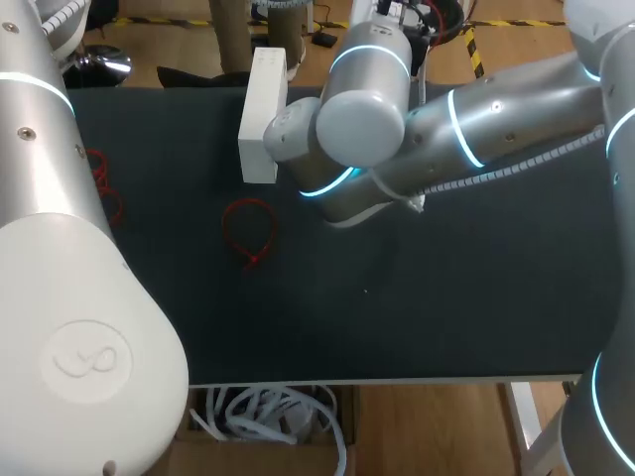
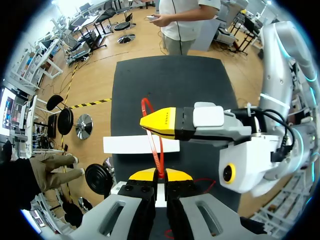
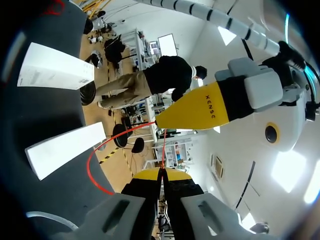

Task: Grab the tape and strap the tape.

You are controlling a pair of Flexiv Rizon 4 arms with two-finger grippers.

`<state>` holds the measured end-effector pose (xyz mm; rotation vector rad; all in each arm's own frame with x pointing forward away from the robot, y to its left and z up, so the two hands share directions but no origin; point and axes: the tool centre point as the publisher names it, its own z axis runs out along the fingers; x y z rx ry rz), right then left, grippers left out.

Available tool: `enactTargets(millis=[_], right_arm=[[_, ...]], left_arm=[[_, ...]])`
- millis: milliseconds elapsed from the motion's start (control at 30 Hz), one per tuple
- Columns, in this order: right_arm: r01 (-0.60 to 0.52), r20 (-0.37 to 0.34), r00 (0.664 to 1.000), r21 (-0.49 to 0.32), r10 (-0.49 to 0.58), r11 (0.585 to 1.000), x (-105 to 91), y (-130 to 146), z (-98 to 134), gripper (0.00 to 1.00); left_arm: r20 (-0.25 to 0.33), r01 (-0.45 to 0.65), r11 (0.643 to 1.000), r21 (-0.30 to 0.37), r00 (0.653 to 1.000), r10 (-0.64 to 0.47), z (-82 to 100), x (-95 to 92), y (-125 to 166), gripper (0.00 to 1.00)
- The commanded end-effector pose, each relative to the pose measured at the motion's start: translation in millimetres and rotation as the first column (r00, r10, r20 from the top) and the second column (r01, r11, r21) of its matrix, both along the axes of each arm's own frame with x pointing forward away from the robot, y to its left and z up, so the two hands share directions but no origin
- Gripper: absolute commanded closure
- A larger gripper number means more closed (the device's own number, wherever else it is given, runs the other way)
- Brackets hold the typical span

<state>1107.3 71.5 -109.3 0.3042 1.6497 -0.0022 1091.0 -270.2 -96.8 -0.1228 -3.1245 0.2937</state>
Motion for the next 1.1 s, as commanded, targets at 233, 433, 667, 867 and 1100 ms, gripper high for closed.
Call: enactTargets(millis=[233,433,667,867,1100], right_arm=[[-0.001,-0.005,1.0,0.001,0.001,1.0,-2.1,4.7,0.7,1.0],[-0.001,-0.004,1.0,0.001,0.001,1.0,-3.4,7.0,1.0,1.0],[-0.011,-0.008,1.0,0.002,0.011,1.0,-5.6,12.2,-0.8,1.0],[-0.016,-0.008,1.0,0.003,0.016,1.0,-6.7,14.7,-0.5,1.0],[-0.021,-0.013,1.0,0.0,0.021,1.0,-9.6,14.7,-0.8,1.0]], left_arm=[[-0.004,-0.001,1.0,0.007,1.0,0.001,1.9,0.9,-1.1,1.0],[-0.004,-0.001,1.0,0.007,1.0,0.001,1.9,0.9,-1.1,1.0],[-0.004,-0.001,1.0,0.007,1.0,0.001,1.9,0.9,-1.1,1.0],[-0.004,-0.001,1.0,0.007,1.0,0.001,1.9,0.9,-1.1,1.0],[-0.004,-0.001,1.0,0.007,1.0,0.001,1.9,0.9,-1.1,1.0]])
